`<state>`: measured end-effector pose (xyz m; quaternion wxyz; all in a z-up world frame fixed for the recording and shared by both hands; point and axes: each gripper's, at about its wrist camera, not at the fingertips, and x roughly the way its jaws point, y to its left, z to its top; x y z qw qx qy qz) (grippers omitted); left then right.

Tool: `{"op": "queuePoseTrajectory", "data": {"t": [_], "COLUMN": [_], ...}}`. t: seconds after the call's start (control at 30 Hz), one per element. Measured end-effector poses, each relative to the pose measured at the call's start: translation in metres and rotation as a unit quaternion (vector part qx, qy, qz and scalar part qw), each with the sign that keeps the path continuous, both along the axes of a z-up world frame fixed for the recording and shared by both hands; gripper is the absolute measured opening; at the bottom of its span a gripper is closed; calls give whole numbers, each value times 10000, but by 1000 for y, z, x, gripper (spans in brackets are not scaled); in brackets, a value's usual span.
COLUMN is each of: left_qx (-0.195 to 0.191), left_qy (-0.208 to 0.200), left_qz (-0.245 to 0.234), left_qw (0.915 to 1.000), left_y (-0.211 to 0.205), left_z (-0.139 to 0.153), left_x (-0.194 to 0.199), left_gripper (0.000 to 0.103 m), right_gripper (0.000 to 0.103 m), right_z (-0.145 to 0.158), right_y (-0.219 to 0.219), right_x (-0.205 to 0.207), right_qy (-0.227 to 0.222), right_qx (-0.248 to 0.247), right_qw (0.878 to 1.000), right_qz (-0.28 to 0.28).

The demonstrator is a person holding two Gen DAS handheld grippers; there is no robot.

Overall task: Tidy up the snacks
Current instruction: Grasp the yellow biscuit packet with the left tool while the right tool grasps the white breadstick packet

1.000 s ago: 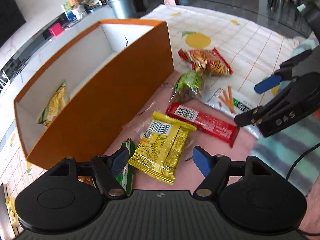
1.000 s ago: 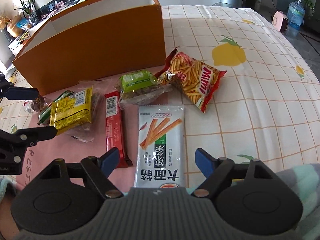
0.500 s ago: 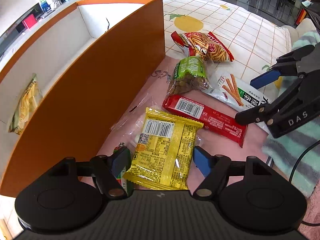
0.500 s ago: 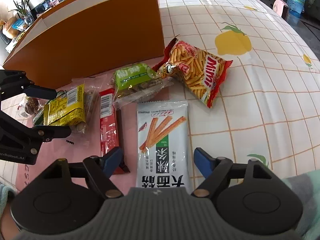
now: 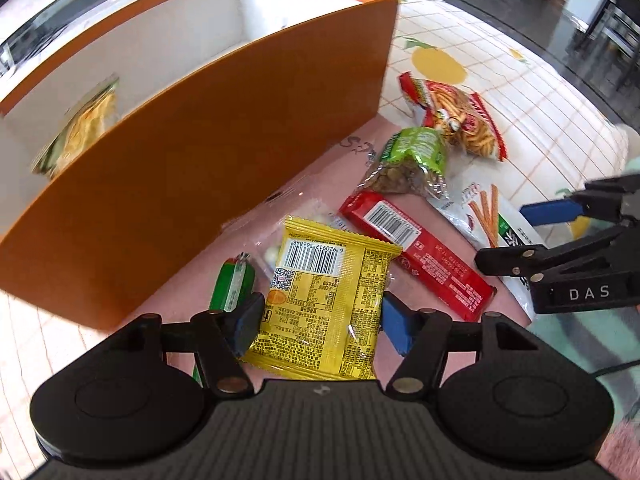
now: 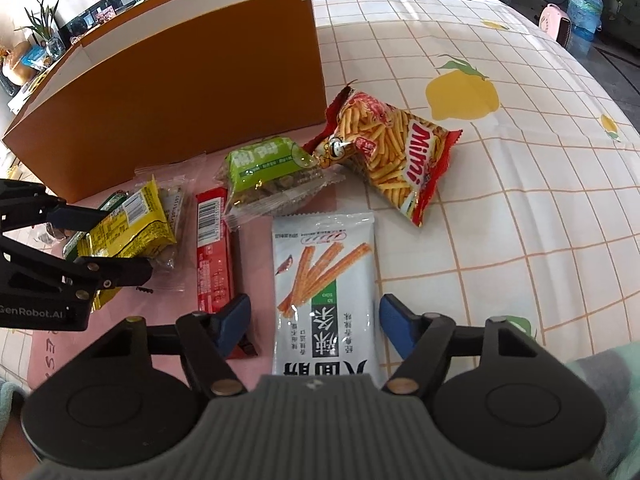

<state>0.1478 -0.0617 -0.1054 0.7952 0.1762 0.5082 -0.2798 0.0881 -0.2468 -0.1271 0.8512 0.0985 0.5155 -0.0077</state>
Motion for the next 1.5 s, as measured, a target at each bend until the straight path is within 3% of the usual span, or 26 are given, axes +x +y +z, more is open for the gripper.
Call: {"op": "queuePoseTrajectory", "data": {"t": [0.07, 0.3, 0.43, 0.57, 0.7, 0.8, 0.87, 1.13, 1.5], "left_qx": [-23, -377, -452, -525, -657, -737, -749, -916, -1077], "left_qy": [118, 80, -52, -99, -98, -60, -31, -78, -270], "left_qz": [286, 781, 840, 938, 1085, 1169, 1227, 1467, 1783], "left_qw": [9995, 9962, 9954, 9942, 9919, 9904, 9896, 9849, 9777], "left_y": [3, 14, 15, 14, 15, 16, 17, 24, 32], "left_z": [-1, -4, -6, -7, -8, -8, -7, -1, 22], "left_x": [1, -2, -7, -10, -12, -12, -12, -15, -29], "left_gripper": [75, 76, 76, 76, 72, 67, 66, 61, 61], "right_gripper": [59, 60, 72, 73, 74, 63, 50, 46, 45], "right_z": [0, 0, -2, -4, -4, -1, 0, 4, 17], "right_y": [-2, 4, 11, 21, 22, 23, 23, 18, 16], "right_x": [-1, -1, 1, 3, 4, 1, -2, -9, -21], "right_qy": [-23, 20, 115, 150, 132, 16, -72, -225, -754], "right_qx": [-6, -329, -361, -690, -693, -708, -722, -316, -199], "right_qw": [10000, 9994, 9990, 9967, 9967, 9967, 9966, 9981, 9960], "right_qz": [-91, -57, 244, 390, 392, 399, 402, 483, 435]}}
